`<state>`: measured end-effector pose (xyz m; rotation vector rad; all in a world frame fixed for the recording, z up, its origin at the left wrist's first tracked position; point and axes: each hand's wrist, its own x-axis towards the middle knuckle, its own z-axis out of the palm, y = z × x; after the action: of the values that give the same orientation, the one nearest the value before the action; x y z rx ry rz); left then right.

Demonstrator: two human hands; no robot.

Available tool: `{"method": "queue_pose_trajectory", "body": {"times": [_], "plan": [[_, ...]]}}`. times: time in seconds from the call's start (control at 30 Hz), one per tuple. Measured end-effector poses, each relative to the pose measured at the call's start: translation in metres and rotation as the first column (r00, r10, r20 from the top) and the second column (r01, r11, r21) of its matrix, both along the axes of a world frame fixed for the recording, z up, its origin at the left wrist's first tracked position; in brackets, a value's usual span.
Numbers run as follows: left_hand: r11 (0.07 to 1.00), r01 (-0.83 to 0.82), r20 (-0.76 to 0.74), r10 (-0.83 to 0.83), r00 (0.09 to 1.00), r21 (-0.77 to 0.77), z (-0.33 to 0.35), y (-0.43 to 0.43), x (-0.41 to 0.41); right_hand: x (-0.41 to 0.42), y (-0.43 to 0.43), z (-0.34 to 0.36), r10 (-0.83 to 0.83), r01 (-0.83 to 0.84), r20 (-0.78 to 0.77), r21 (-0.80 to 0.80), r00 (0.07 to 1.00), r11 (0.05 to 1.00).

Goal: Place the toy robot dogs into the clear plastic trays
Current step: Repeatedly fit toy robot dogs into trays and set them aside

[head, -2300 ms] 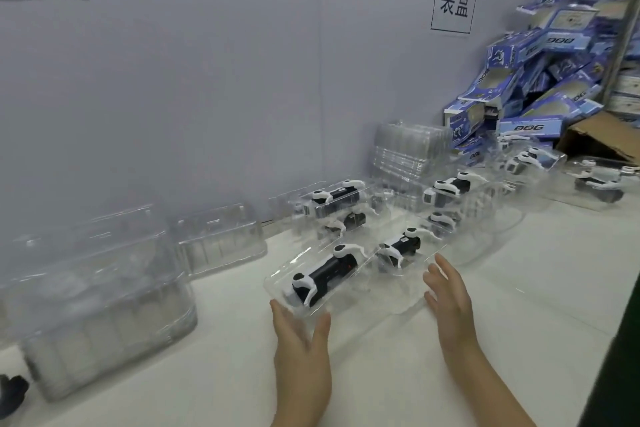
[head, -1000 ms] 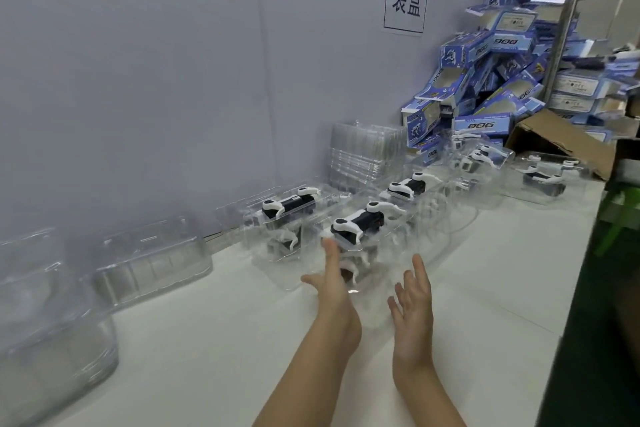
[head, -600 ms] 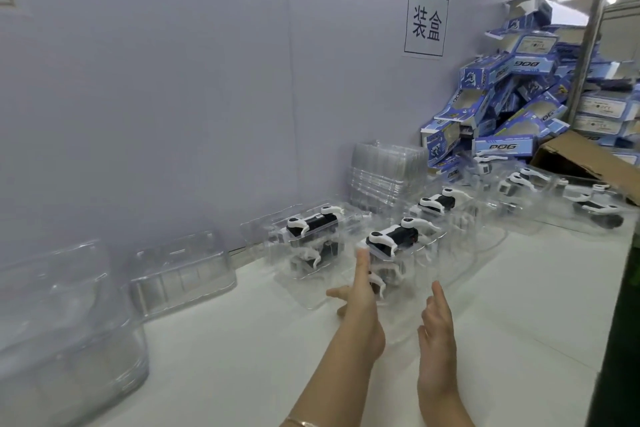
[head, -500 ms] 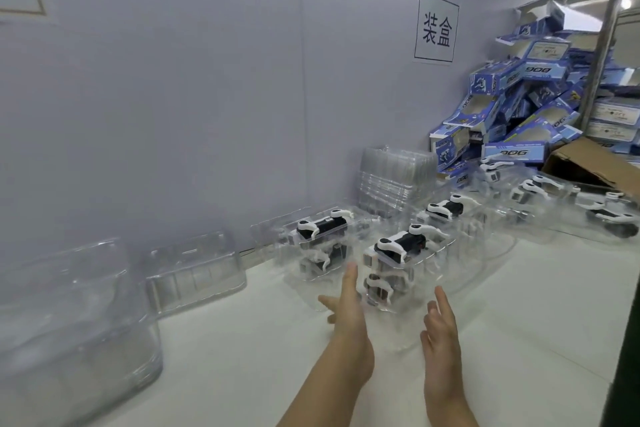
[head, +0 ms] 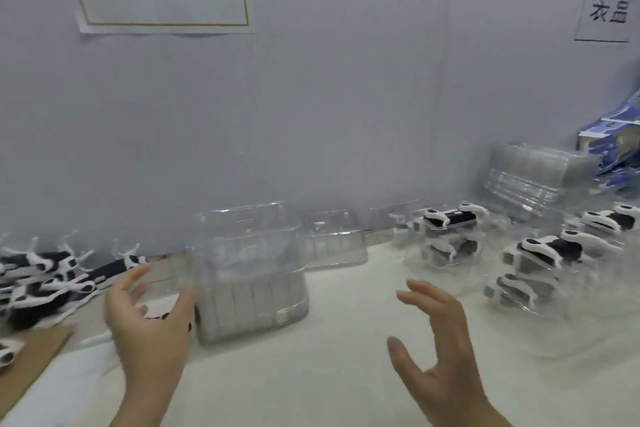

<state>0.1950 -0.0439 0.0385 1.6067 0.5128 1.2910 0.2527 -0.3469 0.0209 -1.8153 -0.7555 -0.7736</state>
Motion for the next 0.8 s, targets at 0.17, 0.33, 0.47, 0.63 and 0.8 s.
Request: {"method": "queue_pose_trajectory", "body": {"times": [0.17,0.33,0.47,0.63,0.8], "plan": [[0.993,0.049,-0.158,-0.066,0.985,-0.11,-0.015,0.028,-0.001,0.012,0.109,0.029,0.214,-0.218,-0.046,-0.134,0.976,0.967],[0.935,0.329,-0.296,-0.355,0.887,-0.136,-0.015,0.024,0.021,0.048,0.183,0.064,0.029,0.041,0.15,-0.441,0.988,0.896],[0.927,0.339,-0.342,-0.375,0.861,-0.163,-0.012,0.025,0.033,0.075,0.203,0.08,-0.016,0.088,0.102,-0.756,0.995,0.648],[0.936,0.268,0.022,-0.27,0.963,-0.227,0.018,0.004,0.008,0.049,0.176,0.098,0.017,-0.002,0.034,-0.398,0.999,0.918],[0.793,0.602,0.134,-0.59,0.797,-0.091,0.06,-0.036,-0.041,-0.01,0.135,0.107,0.261,-0.245,-0.31,0.092,0.914,0.965]]}}
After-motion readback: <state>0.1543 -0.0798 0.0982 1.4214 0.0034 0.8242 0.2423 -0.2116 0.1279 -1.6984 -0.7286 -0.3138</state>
